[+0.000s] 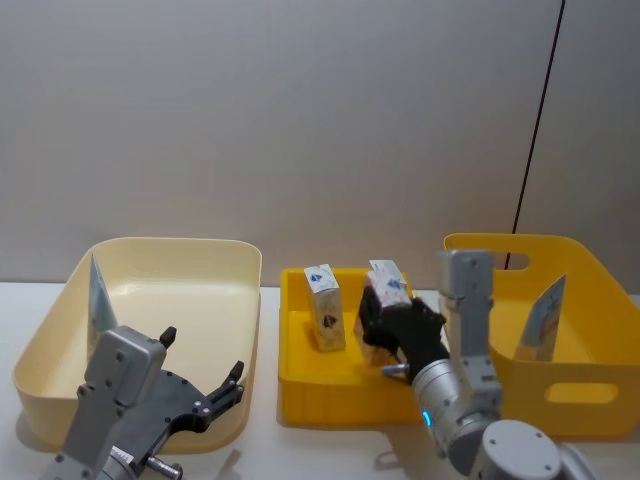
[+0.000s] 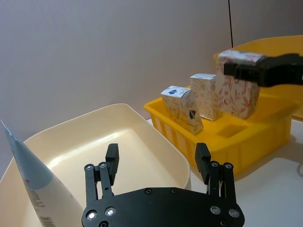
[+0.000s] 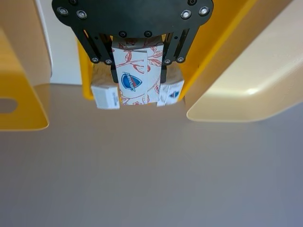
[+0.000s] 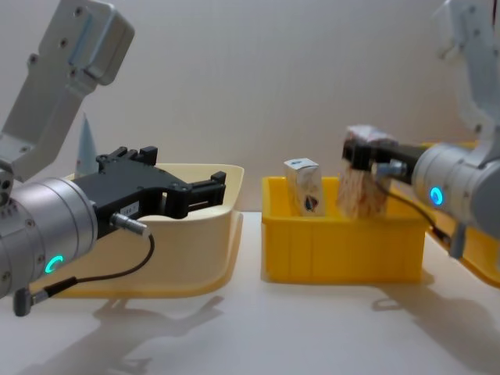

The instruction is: Bimanual collaborative sorting of washing and personal care products

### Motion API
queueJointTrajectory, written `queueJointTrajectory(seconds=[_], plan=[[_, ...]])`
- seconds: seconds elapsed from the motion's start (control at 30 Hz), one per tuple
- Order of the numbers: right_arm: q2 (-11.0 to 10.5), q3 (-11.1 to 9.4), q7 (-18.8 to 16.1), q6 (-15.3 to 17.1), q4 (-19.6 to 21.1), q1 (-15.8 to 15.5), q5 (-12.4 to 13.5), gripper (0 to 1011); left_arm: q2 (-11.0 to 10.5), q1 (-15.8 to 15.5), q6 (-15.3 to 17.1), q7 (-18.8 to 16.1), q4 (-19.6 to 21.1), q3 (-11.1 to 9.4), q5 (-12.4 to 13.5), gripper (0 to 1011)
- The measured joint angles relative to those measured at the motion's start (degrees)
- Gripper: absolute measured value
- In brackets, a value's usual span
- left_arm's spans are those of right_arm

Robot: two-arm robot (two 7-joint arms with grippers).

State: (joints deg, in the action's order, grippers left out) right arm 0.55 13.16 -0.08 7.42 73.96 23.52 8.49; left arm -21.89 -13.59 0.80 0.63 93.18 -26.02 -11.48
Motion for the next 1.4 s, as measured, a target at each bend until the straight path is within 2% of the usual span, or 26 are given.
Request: queueJointTrajectory(seconds=[0.3, 0.37, 0.43, 0.57, 0.63, 0.87, 1.17, 1.4], plan=[[-0.14, -2.86, -0.22, -4.81, 3.01, -0.34, 1.16, 406, 0.00, 0.00, 0.00, 0.00, 0.00, 0.00, 0.00, 1003], [-0.21, -4.00, -0.22, -6.51, 4.14, -0.35, 1.50, 406, 0.00, 0.00, 0.00, 0.00, 0.00, 0.00, 0.00, 1003], [-0.23, -4.19, -0.21, -6.91, 4.31, -0.35, 1.55, 406, 0.00, 0.00, 0.00, 0.00, 0.00, 0.00, 0.00, 1003], [-0.52, -6.45, 0.18, -9.86, 6.20, -0.23, 1.93, 406, 0.00, 0.00, 0.00, 0.00, 0.00, 0.00, 0.00, 1003], [-0.56, -6.78, 0.29, -10.22, 6.43, -0.20, 1.96, 406, 0.00, 0.00, 0.00, 0.00, 0.00, 0.00, 0.00, 1003], [-1.20, -10.38, 1.85, -14.10, 8.89, 0.19, 2.01, 406, 0.00, 0.00, 0.00, 0.00, 0.00, 0.00, 0.00, 1003], [-2.33, -14.83, 4.57, -16.81, 11.73, 0.16, 0.90, 406, 0.00, 0.00, 0.00, 0.00, 0.00, 0.00, 0.00, 1003], [-3.05, -17.00, 5.81, -17.03, 13.64, -0.51, 0.04, 406, 0.00, 0.00, 0.00, 0.00, 0.00, 0.00, 0.00, 1004]])
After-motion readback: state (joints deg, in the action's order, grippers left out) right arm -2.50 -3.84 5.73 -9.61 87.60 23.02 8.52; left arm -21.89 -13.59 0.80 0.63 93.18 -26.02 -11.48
